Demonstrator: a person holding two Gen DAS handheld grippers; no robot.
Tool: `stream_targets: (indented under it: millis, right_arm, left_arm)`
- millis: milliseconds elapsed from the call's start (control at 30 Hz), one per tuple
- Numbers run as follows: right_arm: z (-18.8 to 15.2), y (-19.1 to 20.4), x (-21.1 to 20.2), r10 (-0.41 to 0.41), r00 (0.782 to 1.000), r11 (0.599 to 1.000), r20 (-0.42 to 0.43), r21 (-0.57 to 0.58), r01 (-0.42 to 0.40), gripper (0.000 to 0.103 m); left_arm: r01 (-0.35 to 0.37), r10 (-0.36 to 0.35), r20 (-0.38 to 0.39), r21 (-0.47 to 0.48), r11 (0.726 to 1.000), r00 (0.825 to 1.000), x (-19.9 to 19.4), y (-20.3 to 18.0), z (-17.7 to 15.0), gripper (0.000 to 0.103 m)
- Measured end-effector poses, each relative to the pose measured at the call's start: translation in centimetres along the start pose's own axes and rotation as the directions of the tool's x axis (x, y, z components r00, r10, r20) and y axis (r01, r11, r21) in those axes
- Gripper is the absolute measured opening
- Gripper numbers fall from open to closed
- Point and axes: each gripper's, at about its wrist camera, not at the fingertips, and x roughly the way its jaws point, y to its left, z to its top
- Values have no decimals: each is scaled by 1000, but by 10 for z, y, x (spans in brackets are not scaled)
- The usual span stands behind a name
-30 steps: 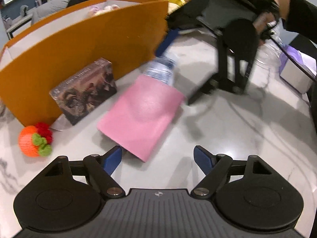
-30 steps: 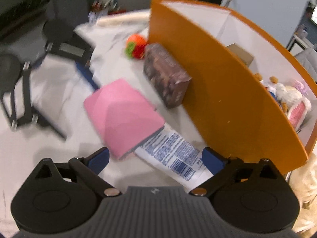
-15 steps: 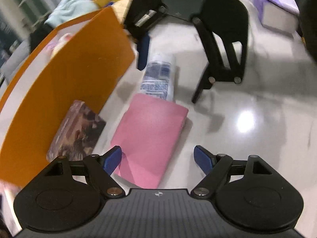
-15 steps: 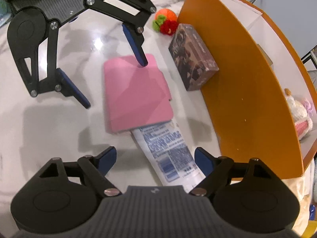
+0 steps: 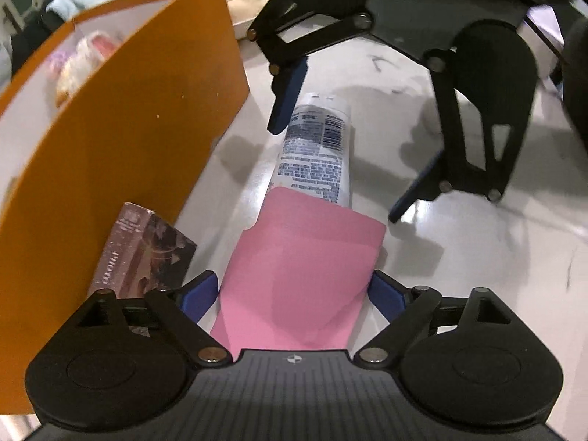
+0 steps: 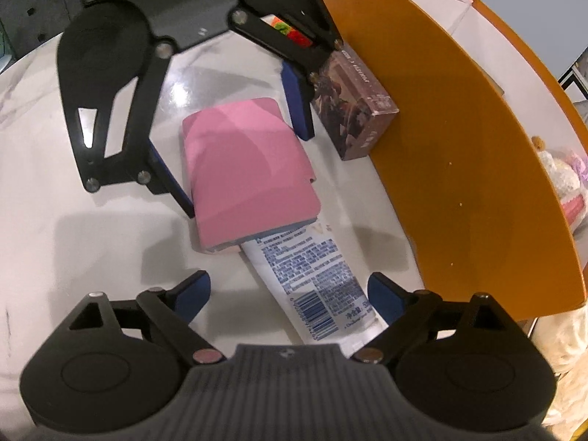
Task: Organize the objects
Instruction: 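Grasp the pink cloth with the left tool while the right tool grasps the Vaseline tube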
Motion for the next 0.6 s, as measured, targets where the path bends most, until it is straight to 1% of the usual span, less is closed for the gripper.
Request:
stream_targets:
  millis: [100,133,167,200,233,333,400,500,600]
  right_arm:
    - [-1,-4,0,32,999,999,-9,21,-32,89]
    - [-1,-7,0,46,999,998,-12,32,-46,85]
    - [-1,-8,-1,55,998,998,-14,38,-54,82]
    - [-1,-9,-3,61,998,997,-20,43,-60,74]
    - [-1,-11,-5,62,998,997,-28,47,-61,64]
    - [0,-13,-8,75,995,996,-62,61,-71,54]
    - [1,-11,-8,79,994,995,-77,63,-74,52]
    - [4,-10,-9,80,992,995,-102,70,-73,52]
    - [7,-10,-10,66,991,993,-118,104,-54,52]
  left_arm:
    - [35,-35,1,-39,999,999,5,4,3,103]
    - [55,-55,0,-58,997,999,7,5,3,103]
    - [53,-53,1,-63,997,999,8,4,2,103]
    - [50,-50,2,-67,996,999,8,3,1,103]
    - [48,-48,-2,-78,996,999,8,3,0,103]
    - [16,-20,-28,-155,988,999,5,5,-6,103]
    - [-8,-1,-43,-199,980,999,2,5,-14,103]
    - [-27,17,-45,-246,969,999,-3,2,-30,103]
    - [-63,48,-55,-331,942,997,-8,2,-46,103]
